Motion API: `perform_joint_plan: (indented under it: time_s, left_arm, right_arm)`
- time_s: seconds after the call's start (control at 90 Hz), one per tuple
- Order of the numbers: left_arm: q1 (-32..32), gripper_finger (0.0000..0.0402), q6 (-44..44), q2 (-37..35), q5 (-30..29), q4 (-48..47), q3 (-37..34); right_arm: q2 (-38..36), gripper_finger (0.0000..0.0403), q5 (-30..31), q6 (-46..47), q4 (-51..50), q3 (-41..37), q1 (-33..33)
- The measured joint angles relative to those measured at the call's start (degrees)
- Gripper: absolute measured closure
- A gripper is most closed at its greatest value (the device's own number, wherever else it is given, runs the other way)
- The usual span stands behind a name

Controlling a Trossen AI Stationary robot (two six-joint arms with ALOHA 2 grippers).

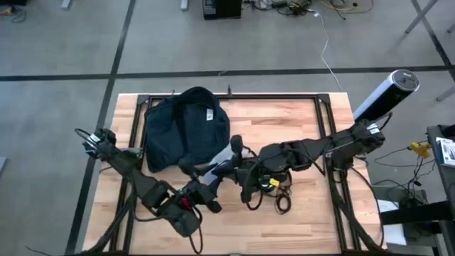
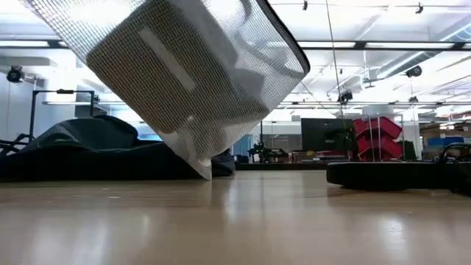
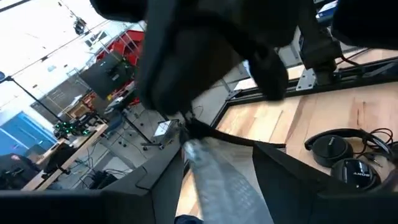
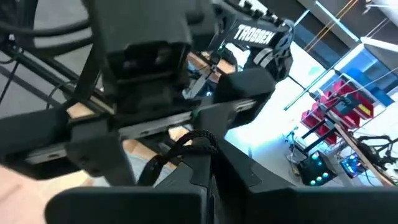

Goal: Unpack backpack
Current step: Close the white zipper pouch

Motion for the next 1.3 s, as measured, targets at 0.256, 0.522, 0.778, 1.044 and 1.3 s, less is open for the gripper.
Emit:
perform_joint_plan:
  time_s: [0.256,0.522,0.778,1.044,1.3]
  left_arm:
    - [-0.3,0.0268,0.4,0.0,0.2,-0.1,0.0]
    - [-1.6,0.0390,0.9,-1.0,0.3,-0.2,0.0]
    - [-2.9,0.0400,1.7,-2.9,1.7,-0.2,-0.1]
    - [-4.5,0.0402,4.2,-6.1,5.7,0.0,-0.1]
    - [-7.0,0.0402,5.0,-6.5,6.0,-0.6,-0.1]
  right_arm:
    - [-0.1,0.0403,0.3,0.0,-0.8,0.2,0.0]
    - [-0.4,0.0403,1.3,1.6,-5.0,0.2,-0.2]
    - [-2.2,0.0403,0.9,5.6,-10.3,0.3,-0.3]
    - [-3.4,0.0403,-4.5,7.5,-10.7,0.3,0.0]
    - [-2.7,0.0403,-5.9,8.3,-13.8,0.0,-0.1]
